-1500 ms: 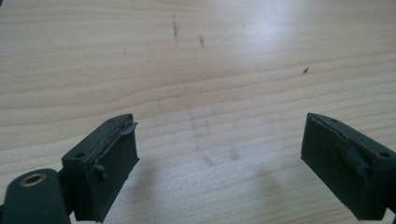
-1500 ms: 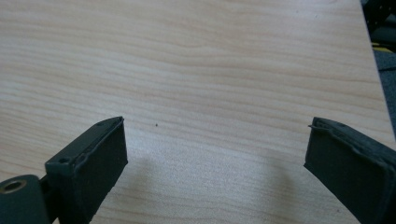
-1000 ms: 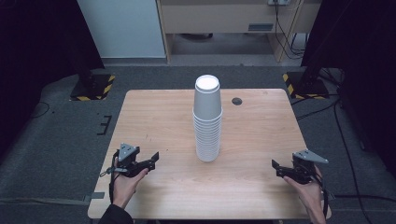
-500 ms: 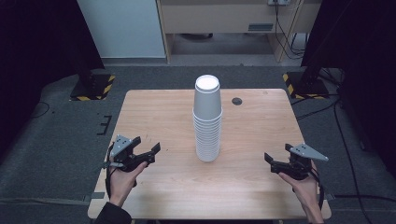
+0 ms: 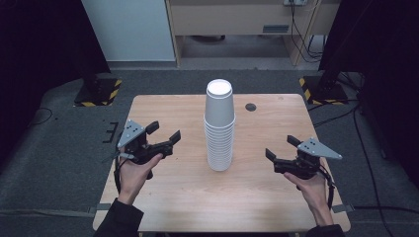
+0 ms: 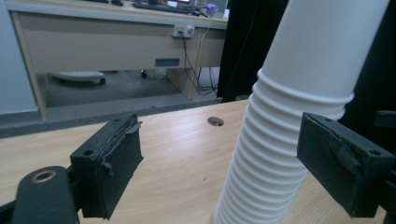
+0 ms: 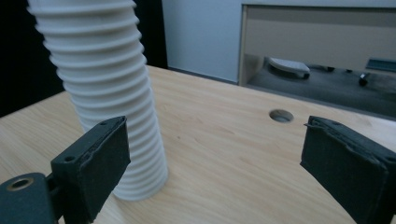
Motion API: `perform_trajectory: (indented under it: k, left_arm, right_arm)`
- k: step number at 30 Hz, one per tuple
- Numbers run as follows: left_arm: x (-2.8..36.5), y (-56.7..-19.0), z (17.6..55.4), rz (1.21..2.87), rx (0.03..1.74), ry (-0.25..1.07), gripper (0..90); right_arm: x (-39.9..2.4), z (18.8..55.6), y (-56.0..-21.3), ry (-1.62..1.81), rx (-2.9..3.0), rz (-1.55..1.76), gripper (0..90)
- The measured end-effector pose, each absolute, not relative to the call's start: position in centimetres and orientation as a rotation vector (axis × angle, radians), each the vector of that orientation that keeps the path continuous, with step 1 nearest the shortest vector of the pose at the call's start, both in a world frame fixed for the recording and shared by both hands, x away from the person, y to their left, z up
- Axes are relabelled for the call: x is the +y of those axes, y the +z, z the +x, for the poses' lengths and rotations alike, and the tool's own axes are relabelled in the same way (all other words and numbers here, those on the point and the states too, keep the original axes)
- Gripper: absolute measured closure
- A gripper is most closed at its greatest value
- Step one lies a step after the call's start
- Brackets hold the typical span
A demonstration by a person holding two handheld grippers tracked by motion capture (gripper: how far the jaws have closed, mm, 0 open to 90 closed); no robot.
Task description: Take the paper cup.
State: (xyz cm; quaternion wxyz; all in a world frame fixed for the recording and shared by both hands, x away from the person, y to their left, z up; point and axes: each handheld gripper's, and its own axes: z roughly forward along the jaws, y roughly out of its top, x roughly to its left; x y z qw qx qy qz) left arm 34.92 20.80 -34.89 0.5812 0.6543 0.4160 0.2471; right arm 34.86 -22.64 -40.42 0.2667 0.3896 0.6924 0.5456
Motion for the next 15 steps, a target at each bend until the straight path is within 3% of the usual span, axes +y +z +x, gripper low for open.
perform_trajectory:
  k: [15]
  left_arm:
    - [16.9,-32.4,36.7,1.526,0.884,0.548,14.4]
  right_arm:
    - [-18.2,36.4,-38.2,1.579,1.901,0.954,8.2]
